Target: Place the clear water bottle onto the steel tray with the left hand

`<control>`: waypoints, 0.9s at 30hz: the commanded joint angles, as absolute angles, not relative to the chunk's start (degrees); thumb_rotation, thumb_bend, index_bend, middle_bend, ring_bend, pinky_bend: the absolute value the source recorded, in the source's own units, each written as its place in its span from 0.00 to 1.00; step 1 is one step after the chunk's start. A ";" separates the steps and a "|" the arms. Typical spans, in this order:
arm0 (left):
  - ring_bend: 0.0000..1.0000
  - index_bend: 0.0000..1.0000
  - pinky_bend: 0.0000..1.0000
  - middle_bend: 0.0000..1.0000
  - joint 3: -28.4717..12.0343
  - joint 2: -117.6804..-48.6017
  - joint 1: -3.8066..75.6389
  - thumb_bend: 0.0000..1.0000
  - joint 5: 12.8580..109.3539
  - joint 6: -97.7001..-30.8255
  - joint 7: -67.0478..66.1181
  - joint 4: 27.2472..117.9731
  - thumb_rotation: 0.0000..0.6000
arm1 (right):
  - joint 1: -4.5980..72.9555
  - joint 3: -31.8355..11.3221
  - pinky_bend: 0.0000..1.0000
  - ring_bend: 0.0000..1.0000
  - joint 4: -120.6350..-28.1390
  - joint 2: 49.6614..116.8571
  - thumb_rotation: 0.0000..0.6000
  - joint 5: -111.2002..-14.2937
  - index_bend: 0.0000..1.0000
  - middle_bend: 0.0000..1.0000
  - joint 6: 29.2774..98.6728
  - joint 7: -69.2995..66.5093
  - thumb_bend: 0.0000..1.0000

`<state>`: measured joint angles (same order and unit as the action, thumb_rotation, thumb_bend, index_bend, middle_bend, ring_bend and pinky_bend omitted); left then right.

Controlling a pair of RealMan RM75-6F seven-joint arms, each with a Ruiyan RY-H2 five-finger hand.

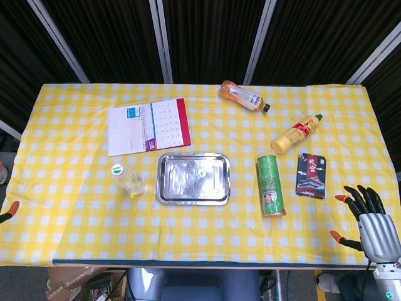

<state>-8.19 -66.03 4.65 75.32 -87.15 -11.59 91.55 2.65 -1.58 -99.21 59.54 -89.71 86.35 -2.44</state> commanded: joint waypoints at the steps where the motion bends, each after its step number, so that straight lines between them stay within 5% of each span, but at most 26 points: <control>1: 0.00 0.04 0.00 0.01 -8.08 -66.15 4.75 0.28 75.32 -86.95 -11.80 91.61 1.00 | 2.66 -1.44 0.02 0.04 -99.07 59.66 1.00 -89.79 0.27 0.15 86.17 -2.11 0.16; 9: 0.00 0.04 0.00 0.01 -8.18 -65.87 4.65 0.28 75.74 -87.57 -11.61 92.32 1.00 | 2.35 -1.02 0.02 0.04 -99.52 59.27 1.00 -89.73 0.17 0.15 86.01 -0.66 0.16; 27: 0.00 0.04 0.00 0.01 -7.55 -65.46 4.53 0.28 76.55 -87.18 -10.06 92.79 1.00 | 2.97 -1.05 0.02 0.04 -99.64 59.12 1.00 -89.11 0.17 0.15 84.45 -0.52 0.16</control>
<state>-7.57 -65.41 4.45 76.48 -87.30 -10.18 92.80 2.96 -1.05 -99.65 59.13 -89.12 84.46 -0.51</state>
